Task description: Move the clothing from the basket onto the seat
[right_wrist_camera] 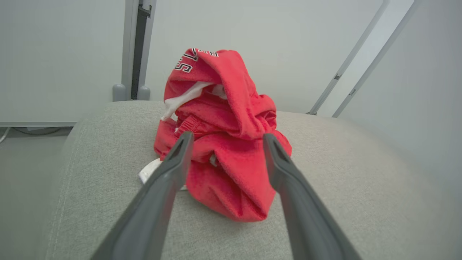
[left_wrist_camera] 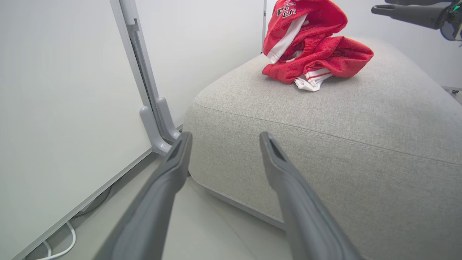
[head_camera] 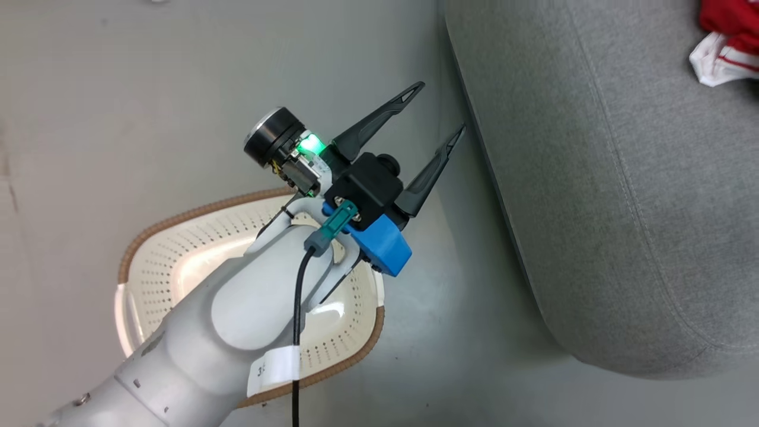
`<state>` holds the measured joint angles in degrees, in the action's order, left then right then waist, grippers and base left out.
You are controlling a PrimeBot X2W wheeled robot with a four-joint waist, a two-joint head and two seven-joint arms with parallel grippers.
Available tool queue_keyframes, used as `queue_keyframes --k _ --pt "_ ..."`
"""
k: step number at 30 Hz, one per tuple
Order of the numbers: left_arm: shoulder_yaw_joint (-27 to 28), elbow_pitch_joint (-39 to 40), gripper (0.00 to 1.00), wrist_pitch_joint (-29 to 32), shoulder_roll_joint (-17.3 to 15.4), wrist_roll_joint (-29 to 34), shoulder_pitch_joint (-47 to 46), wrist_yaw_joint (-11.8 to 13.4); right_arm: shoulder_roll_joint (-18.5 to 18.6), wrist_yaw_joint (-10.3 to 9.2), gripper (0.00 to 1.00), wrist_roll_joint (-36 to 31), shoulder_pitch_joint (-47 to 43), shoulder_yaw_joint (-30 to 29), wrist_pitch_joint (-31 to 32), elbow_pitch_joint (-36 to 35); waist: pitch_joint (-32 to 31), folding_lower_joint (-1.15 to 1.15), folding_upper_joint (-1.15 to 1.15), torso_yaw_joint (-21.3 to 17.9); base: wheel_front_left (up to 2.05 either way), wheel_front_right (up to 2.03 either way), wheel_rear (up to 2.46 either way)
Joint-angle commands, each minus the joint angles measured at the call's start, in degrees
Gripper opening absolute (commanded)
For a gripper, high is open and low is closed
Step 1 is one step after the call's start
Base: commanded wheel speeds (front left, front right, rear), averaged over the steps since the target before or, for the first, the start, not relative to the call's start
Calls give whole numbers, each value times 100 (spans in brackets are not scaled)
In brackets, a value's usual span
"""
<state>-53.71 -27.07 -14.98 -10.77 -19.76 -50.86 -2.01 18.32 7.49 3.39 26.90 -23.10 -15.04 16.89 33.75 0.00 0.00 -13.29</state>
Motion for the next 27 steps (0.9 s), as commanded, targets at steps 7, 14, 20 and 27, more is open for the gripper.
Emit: queue_keyframes --k 7,14,20,27 --pt "679 490 100 -27 -12 30 666 234 -264 1 100 -63 -396 574 -21 -487 -868 0 0 375 0 0 0" --pt "1471 856 100 -28 23 187 1297 345 -379 1 100 4 -547 1131 -21 -662 -1375 0 0 756 0 0 0" --pt "2197 1058 100 -28 108 334 1854 367 -483 1 100 55 -606 1557 -21 -732 -1725 0 0 1066 0 0 0" --pt "2955 1194 100 -27 245 579 2425 305 -601 1 100 112 -738 1885 -21 -674 -2101 0 0 1400 0 0 0"
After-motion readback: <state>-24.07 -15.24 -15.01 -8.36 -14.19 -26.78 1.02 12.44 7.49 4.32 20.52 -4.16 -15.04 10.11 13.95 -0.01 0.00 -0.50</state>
